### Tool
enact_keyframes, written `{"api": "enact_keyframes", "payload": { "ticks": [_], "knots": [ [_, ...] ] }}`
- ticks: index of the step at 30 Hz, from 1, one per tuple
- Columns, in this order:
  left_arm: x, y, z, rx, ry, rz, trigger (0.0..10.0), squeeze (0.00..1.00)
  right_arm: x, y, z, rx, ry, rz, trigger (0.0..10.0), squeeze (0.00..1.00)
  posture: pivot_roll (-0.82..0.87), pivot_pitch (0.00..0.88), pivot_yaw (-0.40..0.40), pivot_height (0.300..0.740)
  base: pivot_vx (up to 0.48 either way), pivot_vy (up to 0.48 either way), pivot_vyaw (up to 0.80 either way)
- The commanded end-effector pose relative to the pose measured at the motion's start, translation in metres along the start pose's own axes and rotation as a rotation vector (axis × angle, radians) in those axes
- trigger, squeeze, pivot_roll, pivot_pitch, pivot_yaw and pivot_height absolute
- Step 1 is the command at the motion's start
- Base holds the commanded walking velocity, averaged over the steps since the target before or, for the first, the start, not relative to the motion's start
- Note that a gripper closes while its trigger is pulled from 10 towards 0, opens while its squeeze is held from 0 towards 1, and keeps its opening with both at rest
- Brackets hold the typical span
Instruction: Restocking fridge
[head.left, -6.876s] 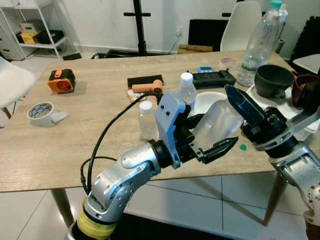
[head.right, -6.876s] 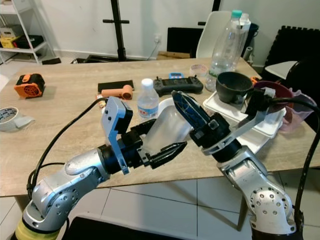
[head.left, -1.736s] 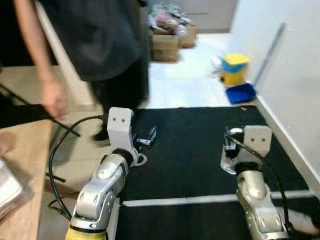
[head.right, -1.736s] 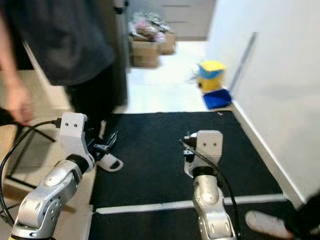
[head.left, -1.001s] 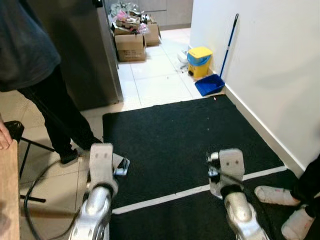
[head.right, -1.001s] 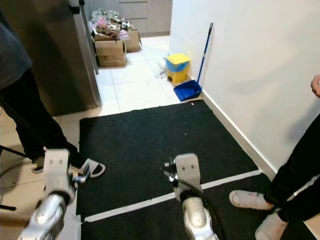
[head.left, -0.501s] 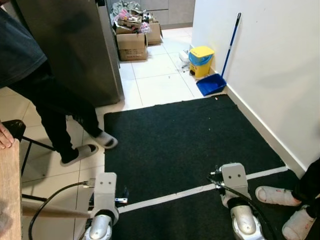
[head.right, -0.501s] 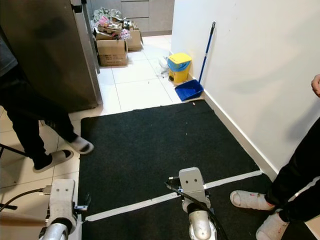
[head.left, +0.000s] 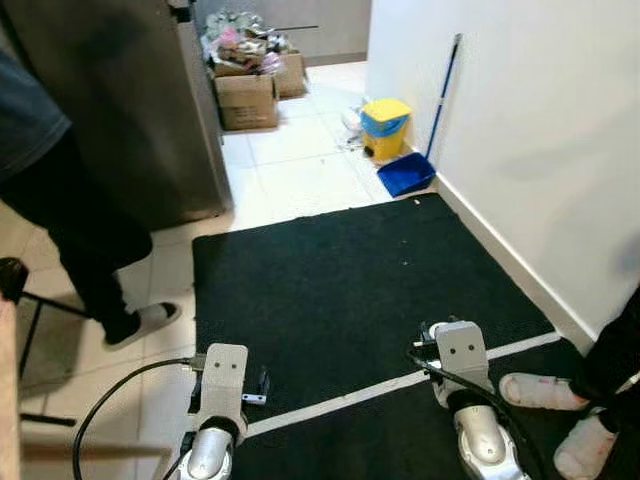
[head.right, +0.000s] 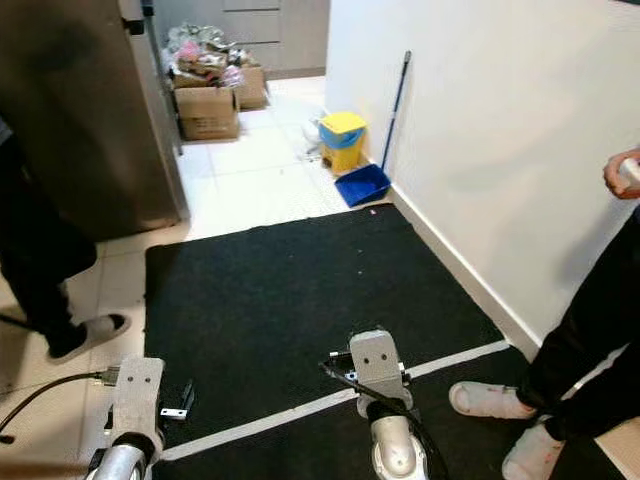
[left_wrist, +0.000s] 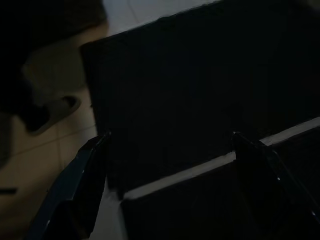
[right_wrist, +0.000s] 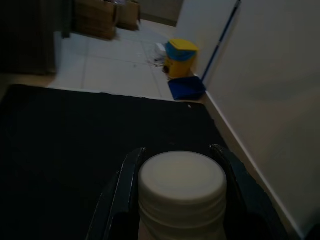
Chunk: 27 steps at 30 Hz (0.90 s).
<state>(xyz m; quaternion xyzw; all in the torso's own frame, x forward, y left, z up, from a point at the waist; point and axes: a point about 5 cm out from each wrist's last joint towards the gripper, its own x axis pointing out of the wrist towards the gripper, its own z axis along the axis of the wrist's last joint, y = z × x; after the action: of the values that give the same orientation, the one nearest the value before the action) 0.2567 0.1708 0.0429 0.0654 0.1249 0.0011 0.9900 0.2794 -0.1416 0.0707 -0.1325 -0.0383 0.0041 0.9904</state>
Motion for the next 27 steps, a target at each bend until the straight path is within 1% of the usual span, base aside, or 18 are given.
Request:
{"api": "enact_keyframes", "payload": {
  "ticks": [1,16,27],
  "knots": [
    [-0.0045,0.0032,-0.0093,0.006,0.027,0.01,10.0,0.0,0.0,0.0041,0.0034,0.007,-0.028,0.014,10.0,0.0,-0.07,0.135,0.01,0.74,0.401,0.0,0.0],
    [-0.0028,0.0,-0.0076,0.004,0.004,-0.006,10.0,0.0,0.0013,0.0029,0.0018,0.006,-0.027,0.014,10.0,0.0,-0.07,0.14,0.009,0.74,0.426,0.0,0.0],
    [-0.0014,-0.0024,-0.0066,0.0,-0.004,-0.016,10.0,0.0,0.0016,0.0021,-0.0016,0.051,-0.003,0.007,10.0,0.0,-0.08,0.139,0.009,0.74,0.416,0.0,0.0]
  ]
}}
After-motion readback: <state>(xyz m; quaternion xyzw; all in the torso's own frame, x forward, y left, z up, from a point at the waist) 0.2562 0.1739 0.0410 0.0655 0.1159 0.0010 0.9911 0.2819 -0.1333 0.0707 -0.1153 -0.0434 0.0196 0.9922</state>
